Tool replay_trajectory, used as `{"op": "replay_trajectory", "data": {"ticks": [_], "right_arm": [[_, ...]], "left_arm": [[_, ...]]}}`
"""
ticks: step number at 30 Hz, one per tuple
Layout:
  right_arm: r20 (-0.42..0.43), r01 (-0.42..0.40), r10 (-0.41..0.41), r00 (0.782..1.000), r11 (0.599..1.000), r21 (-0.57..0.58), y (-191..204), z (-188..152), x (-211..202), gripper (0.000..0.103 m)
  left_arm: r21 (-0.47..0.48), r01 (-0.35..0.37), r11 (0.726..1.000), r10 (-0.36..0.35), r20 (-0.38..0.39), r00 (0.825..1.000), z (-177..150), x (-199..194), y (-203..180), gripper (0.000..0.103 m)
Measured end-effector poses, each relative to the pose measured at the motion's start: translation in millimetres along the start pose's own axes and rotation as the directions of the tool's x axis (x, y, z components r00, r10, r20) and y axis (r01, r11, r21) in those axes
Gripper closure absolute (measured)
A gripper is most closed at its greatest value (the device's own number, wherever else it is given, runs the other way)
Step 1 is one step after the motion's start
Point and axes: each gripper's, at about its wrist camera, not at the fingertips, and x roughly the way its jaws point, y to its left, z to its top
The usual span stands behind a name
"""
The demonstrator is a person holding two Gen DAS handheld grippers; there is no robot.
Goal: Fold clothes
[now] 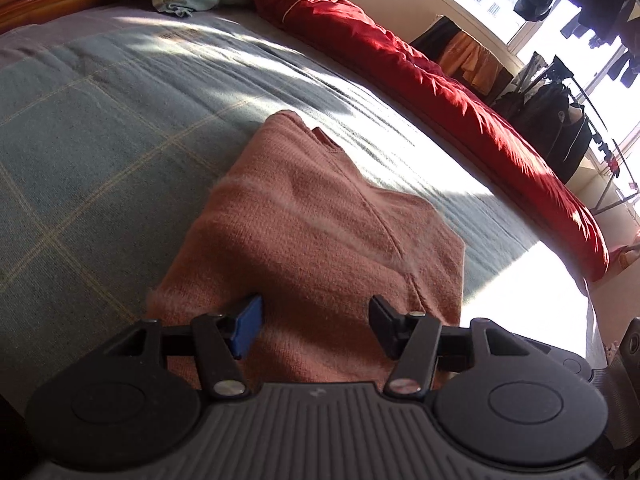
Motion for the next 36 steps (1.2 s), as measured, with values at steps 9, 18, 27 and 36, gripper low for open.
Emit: {"op": "replay_trajectory", "data": {"ticks": [9, 18, 27, 36], "right_arm": [[0.017, -0.022, 0.021, 1.0, 1.0, 0.012, -1, -6, -1, 0.018], [0.032, -0.05, 0.049, 0.998, 0.998, 0.028, -5, -13, -2, 0.017], [0.132, -0.062, 0.052, 0.99, 0.995, 0.073, -16, -16, -50, 0.017], [0.106, -0.017, -0.014, 0.994, 0.959, 0.282, -51, -52, -92, 0.01]], "left_arm": [[0.026, -0.011, 1.0, 0.01, 0.043, 0.999, 56, 34, -16, 0.045], [0.045, -0.064, 0.997, 0.064, 0.01, 0.998, 61, 73, -5, 0.044], [0.008, 0.035, 0.999, -0.035, 0.012, 0.999, 60, 53, -21, 0.045], [0.147, 0.208, 0.967, -0.202, -0.055, 0.978, 53, 86, -100, 0.043]]}}
